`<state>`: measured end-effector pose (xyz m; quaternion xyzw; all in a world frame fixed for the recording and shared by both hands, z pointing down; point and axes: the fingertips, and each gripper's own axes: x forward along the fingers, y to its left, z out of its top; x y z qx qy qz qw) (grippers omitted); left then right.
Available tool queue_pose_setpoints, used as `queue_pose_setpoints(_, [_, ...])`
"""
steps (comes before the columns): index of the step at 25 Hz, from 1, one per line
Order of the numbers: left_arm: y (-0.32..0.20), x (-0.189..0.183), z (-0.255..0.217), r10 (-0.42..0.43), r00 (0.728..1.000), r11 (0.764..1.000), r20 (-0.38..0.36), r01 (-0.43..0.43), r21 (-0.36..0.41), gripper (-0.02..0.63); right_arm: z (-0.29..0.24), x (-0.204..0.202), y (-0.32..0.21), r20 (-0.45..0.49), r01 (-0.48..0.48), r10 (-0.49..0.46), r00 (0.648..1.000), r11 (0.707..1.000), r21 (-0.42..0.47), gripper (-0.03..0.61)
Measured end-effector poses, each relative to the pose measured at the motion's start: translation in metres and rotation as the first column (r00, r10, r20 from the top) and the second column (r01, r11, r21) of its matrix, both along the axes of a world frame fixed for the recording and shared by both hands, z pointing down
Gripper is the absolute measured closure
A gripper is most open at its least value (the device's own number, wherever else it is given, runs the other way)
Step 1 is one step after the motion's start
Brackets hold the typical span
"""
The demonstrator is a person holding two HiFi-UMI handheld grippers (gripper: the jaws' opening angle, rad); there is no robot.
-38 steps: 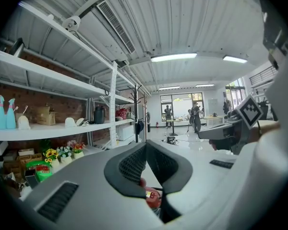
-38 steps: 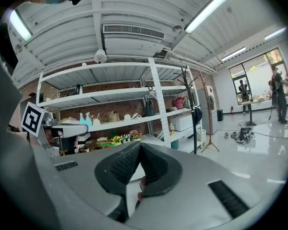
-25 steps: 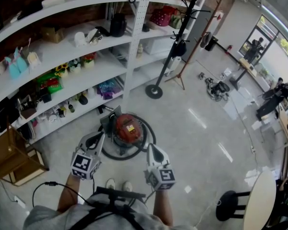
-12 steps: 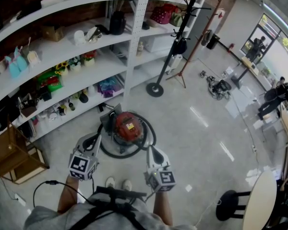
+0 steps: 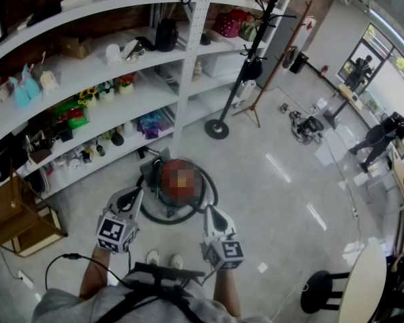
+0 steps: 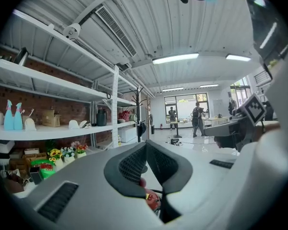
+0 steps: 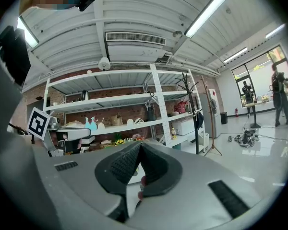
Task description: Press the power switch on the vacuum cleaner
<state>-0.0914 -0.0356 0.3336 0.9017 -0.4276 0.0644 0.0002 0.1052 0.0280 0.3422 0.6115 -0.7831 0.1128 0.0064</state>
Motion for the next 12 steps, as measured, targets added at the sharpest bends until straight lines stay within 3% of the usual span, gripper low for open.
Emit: queue_pose_setpoints(12, [0.0025,-0.0009,0.0037,-0.001,1.0,1.0,0.018,0.002,-0.003,0.606,0.0065,-0.0021,0.0008,0.011,0.009,-0.009,1.0,1.0,0.0,0.566])
